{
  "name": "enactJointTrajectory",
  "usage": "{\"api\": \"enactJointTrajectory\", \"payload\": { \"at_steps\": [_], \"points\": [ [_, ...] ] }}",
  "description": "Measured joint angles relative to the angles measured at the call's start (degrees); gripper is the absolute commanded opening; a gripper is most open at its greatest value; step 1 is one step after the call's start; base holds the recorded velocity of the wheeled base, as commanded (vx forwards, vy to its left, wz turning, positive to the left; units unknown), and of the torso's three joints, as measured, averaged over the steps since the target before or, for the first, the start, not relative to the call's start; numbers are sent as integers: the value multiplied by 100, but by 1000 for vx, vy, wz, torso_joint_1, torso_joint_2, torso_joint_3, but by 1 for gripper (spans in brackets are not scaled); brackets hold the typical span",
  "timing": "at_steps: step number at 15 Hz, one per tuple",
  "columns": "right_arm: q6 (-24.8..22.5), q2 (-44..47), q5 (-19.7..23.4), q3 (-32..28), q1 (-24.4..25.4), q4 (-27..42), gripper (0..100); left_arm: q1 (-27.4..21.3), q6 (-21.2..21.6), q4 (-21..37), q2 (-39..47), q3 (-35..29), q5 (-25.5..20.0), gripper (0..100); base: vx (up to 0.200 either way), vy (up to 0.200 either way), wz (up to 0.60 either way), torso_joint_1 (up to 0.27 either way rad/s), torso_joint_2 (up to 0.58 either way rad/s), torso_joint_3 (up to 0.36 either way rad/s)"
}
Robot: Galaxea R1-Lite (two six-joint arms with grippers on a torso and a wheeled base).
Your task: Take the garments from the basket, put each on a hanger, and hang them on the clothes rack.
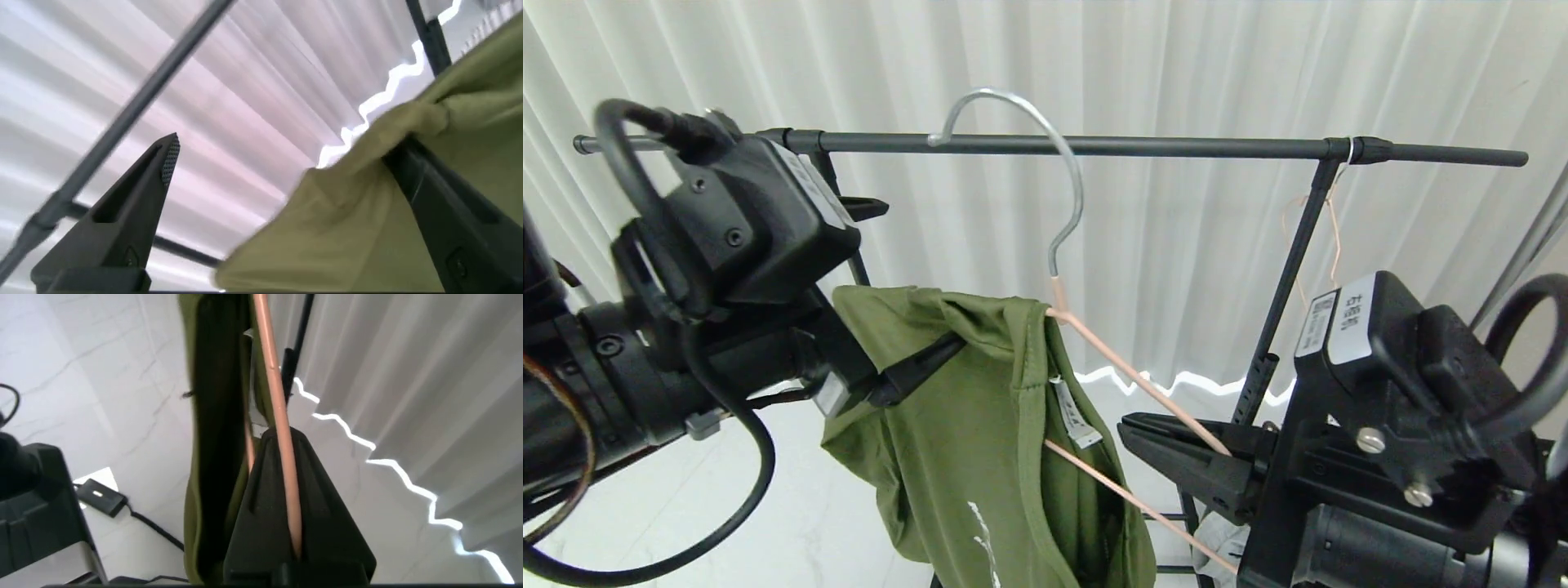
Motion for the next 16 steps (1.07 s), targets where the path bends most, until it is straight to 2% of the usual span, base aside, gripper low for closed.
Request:
{"api": "enactJointTrajectory", "payload": {
  "at_steps": [5,9,16],
  "points": [
    [0,-6,23,0,172,0,0,0,4,-1,211,17,-98,100,0,0,0,0,0,0],
    [-37,7,17,6,188,-94,0,-2,-5,-4,219,56,-497,100,0,0,0,0,0,0],
    [-4,-28,193,20,72,-512,0,-2,-41,-12,112,69,-588,100,0,0,0,0,0,0]
  ]
}}
